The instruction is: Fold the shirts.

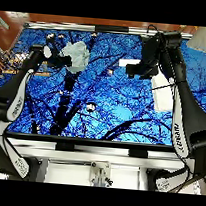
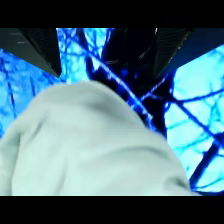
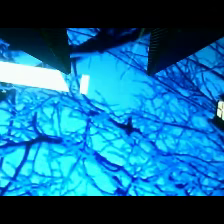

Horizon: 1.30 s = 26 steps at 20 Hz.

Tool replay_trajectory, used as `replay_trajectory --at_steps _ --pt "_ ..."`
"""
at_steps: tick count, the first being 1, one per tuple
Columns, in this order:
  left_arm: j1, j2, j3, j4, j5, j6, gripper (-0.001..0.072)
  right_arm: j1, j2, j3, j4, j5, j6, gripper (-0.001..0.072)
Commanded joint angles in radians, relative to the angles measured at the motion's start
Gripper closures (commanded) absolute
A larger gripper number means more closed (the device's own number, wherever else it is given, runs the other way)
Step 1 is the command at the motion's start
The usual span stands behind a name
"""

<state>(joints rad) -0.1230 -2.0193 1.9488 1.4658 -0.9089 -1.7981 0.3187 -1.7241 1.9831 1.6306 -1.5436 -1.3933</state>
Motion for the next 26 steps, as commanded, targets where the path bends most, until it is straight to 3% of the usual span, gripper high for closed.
replay_trajectory --at_steps 1,4,5,6,8,10,12,16,19,22,24,26 --pt "0.019 -0.118 0.077 -0.042 0.076 0.005 0.003 0.001 -0.001 0.001 0.066 0.011 -0.027 0.0131" --pt "0.016 -0.147 0.076 -0.132 0.19 0.006 0.0044 0.001 -0.001 0.001 0.089 0.038 -0.026 0.0131" --pt "0.016 -0.147 0.076 -0.159 0.226 0.006 0.0179 0.001 -0.001 0.001 0.089 0.045 -0.027 0.0131" --pt "0.017 -0.143 0.077 -0.181 0.248 0.006 0.0686 0.001 -0.001 0.001 0.088 0.046 -0.029 0.0131" --pt "0.025 -0.109 0.083 -0.188 0.241 0.019 0.0673 0.001 -0.001 0.001 0.067 0.048 -0.064 0.0131" --pt "0.031 -0.02 0.084 -0.189 0.179 0.143 0.0674 0.001 0.001 0.001 -0.023 0.122 -0.162 0.0132" --pt "0.022 0.122 0.083 -0.189 0.062 0.303 0.0676 0.0 0.015 0.001 -0.079 0.13 -0.162 0.0131" --pt "-0.042 0.5 0.08 -0.139 -0.137 0.422 0.0675 0.0 0.16 0.001 -0.191 0.119 -0.154 0.0132" --pt "-0.111 0.729 0.053 -0.136 -0.291 0.352 0.0673 0.0 0.337 0.001 -0.33 0.107 -0.112 0.0131" --pt "-0.254 0.846 -0.079 -0.186 -0.454 0.289 0.0672 0.0 0.489 0.001 -0.34 0.104 -0.063 0.0131" --pt "-0.364 0.864 -0.211 -0.18 -0.382 0.23 0.0673 0.0 0.55 0.001 -0.297 0.085 -0.061 0.0132" --pt "-0.461 0.848 -0.373 -0.18 -0.209 0.167 0.0672 0.0 0.579 0.001 -0.248 0.038 -0.058 0.0131"
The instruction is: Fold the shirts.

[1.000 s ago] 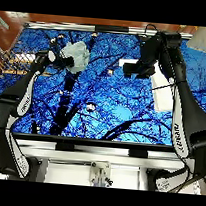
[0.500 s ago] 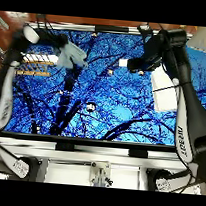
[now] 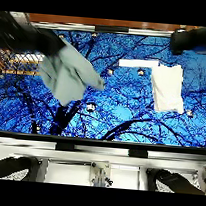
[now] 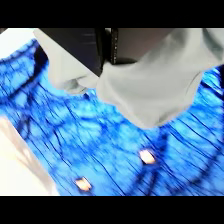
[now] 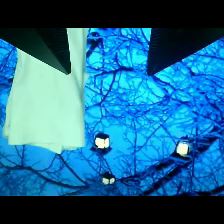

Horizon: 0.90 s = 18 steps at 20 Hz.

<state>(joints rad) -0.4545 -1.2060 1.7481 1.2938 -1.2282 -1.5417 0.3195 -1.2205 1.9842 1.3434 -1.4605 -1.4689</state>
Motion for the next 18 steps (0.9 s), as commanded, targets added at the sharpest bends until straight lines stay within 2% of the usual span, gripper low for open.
replay_trajectory --at_steps 1,3,4,5,6,9,11,13,15,18 --pt "-0.176 0.017 -0.261 -0.008 0.201 -0.13 0.0672 0.0 0.077 0.0 0.061 -0.085 0.017 0.0131" --pt "-0.245 -0.026 -0.406 -0.008 0.276 -0.225 0.0671 0.0 0.064 -0.003 0.072 -0.167 0.017 0.0132" --pt "-0.264 -0.046 -0.459 -0.008 0.277 -0.26 0.0636 0.0 0.05 -0.005 0.072 -0.206 0.017 0.0132" --pt "-0.269 -0.06 -0.5 -0.008 0.264 -0.275 0.0338 0.0 0.029 -0.005 0.074 -0.239 0.016 0.0131" --pt "-0.261 -0.065 -0.521 -0.007 0.23 -0.286 -0.0013 0.0 0.007 -0.005 0.093 -0.258 0.003 0.0131" --pt "-0.175 -0.031 -0.521 0.048 0.073 -0.275 -0.001 0.0 -0.097 -0.005 0.216 -0.26 -0.082 0.0128" --pt "-0.087 0.021 -0.526 0.189 -0.034 -0.268 -0.001 -0.008 -0.194 -0.005 0.148 -0.294 -0.144 0.0061" --pt "0.03 0.07 -0.568 0.257 -0.071 -0.255 -0.0007 -0.067 -0.288 -0.018 0.171 -0.352 -0.169 0.0064" --pt "0.151 0.085 -0.654 0.13 -0.053 -0.204 -0.0006 -0.171 -0.334 -0.095 0.365 -0.346 -0.153 0.0064" --pt "0.2 0.068 -0.87 -0.121 0.135 -0.132 0.0005 -0.287 -0.338 -0.304 0.545 -0.298 -0.129 0.0064"
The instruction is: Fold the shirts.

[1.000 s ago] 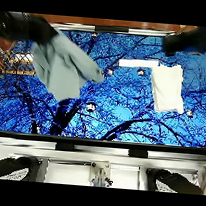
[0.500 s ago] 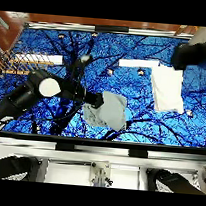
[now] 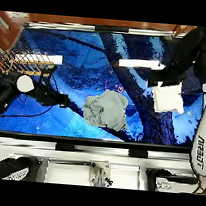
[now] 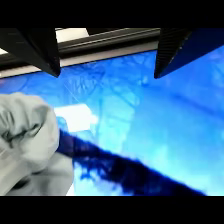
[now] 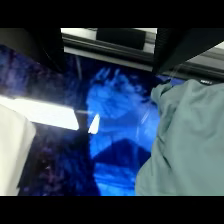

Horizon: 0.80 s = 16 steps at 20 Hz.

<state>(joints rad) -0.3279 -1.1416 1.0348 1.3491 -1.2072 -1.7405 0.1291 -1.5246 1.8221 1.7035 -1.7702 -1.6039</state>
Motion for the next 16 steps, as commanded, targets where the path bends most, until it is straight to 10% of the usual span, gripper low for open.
replay_trajectory --at_steps 1,11,16 --pt "0.056 -0.006 -0.219 -0.216 0.191 0.072 0.0081 -0.114 -0.029 -0.238 0.187 0.023 0.007 0.0064" --pt "-0.175 -0.212 -0.311 -0.498 0.588 0.069 0.0119 -0.06 -0.029 -0.734 0.37 0.281 -0.126 0.0064" --pt "-0.177 -0.212 -0.281 -0.538 0.647 0.068 0.0505 0.011 -0.029 -0.761 0.404 0.438 -0.129 0.0064"
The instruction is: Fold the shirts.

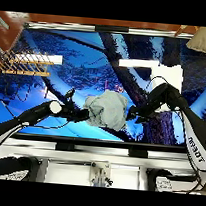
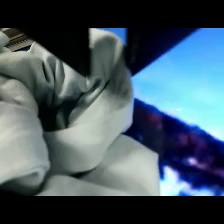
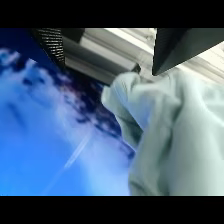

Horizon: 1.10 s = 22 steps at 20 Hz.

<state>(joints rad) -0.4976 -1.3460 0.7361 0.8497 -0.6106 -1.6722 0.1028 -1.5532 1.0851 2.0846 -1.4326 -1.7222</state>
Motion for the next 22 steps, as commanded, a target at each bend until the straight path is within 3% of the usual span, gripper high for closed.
replay_trajectory --at_steps 1,3,6,7,8,9,14,17,20,22 --pt "-0.008 -0.008 0.027 -0.039 0.05 0.001 0.0582 0.054 0.0 -0.024 0.03 0.128 -0.012 0.0064" --pt "-0.008 -0.008 0.038 -0.039 0.049 0.003 0.067 0.091 -0.003 -0.024 0.036 0.181 -0.02 0.0064" --pt "-0.008 -0.008 0.041 -0.039 0.026 0.003 0.067 0.14 -0.037 -0.024 0.035 0.237 -0.02 0.0071" --pt "-0.008 -0.007 0.041 -0.039 0.013 0.003 0.067 0.153 -0.047 -0.024 0.035 0.249 -0.021 0.0177" --pt "-0.007 -0.004 0.041 -0.036 0.007 0.004 0.067 0.162 -0.047 -0.023 0.027 0.262 -0.022 0.0469" --pt "-0.002 0.006 0.041 -0.026 0.008 0.012 0.0671 0.163 -0.039 -0.016 0.011 0.262 -0.023 0.0633" --pt "0.135 0.18 0.123 0.116 -0.074 0.087 0.0672 0.145 0.143 0.123 -0.282 0.207 -0.068 0.0635" --pt "0.176 0.377 0.286 0.188 -0.097 0.262 0.0672 0.143 0.326 0.287 -0.286 0.255 -0.143 0.0635" --pt "0.208 0.563 0.491 0.214 -0.054 0.301 0.0671 0.143 0.502 0.46 -0.236 0.354 -0.14 0.0635" --pt "0.242 0.669 0.62 0.312 -0.028 0.312 0.0672 0.143 0.607 0.526 -0.228 0.425 -0.111 0.0635"
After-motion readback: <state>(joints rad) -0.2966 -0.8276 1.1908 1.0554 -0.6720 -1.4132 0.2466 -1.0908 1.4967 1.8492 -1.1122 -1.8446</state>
